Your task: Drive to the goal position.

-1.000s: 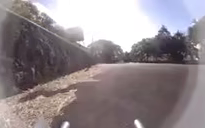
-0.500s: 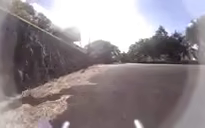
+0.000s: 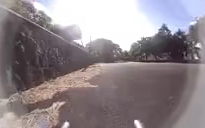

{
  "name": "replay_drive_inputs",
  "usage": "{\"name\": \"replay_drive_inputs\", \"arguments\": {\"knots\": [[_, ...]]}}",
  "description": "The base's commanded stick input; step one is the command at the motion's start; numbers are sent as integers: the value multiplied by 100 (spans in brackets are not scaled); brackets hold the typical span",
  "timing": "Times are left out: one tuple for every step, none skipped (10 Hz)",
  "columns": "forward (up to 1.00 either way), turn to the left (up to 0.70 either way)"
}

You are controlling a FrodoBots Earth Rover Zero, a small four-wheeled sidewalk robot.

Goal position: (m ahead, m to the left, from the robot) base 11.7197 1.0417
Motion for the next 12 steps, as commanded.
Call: {"name": "replay_drive_inputs", "arguments": {"knots": [[70,-18],[70,-19],[70,-20],[70,-22],[70,-22],[70,-22],[70,-15],[70,-10],[70,-5],[70,0],[70,0],[70,0]]}}
